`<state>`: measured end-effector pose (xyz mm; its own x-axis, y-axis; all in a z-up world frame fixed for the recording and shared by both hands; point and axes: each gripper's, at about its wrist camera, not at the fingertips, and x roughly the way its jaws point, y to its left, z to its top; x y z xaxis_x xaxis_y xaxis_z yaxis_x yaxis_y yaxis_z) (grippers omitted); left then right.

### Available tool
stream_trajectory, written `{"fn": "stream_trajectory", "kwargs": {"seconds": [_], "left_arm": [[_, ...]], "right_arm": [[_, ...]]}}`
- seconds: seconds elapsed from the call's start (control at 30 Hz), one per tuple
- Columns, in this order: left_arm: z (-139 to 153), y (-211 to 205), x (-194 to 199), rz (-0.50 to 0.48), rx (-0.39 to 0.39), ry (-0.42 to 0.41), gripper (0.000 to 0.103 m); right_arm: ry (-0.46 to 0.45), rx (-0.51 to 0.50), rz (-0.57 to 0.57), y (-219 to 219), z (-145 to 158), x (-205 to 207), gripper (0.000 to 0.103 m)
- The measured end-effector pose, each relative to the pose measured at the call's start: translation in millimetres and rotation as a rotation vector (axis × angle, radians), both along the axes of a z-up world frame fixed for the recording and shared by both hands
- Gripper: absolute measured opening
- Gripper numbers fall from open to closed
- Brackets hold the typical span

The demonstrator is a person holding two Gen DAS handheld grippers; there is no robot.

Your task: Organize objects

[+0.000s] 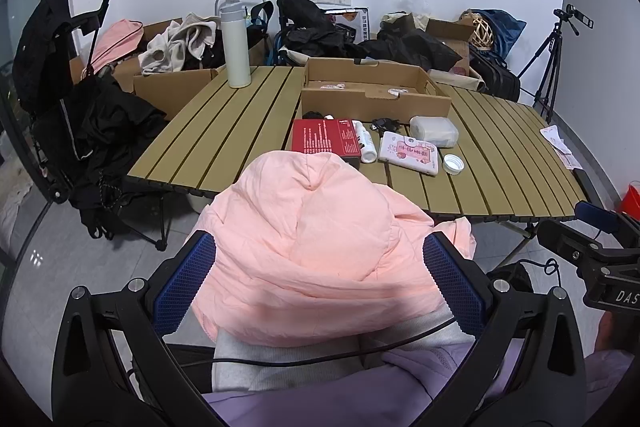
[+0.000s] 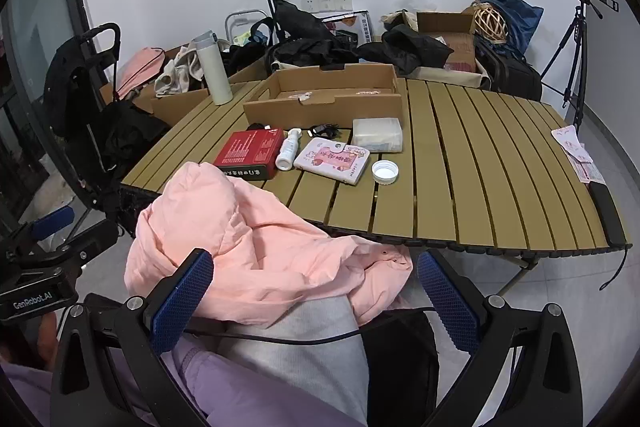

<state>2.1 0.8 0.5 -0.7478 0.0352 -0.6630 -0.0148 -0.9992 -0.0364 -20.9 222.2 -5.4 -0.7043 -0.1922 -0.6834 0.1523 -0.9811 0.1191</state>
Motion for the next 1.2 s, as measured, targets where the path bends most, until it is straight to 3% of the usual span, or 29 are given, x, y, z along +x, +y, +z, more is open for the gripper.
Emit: {"fn": "stream_trajectory", "kwargs": {"seconds": [1.2], "left_arm": [[-1.3,-0.4,-1.2,0.004,-0.005,-0.012,0.103]], "right_arm": [[-0.001,-0.025,-0.014,6.0,-0.9,-0.8,0.103]]}}
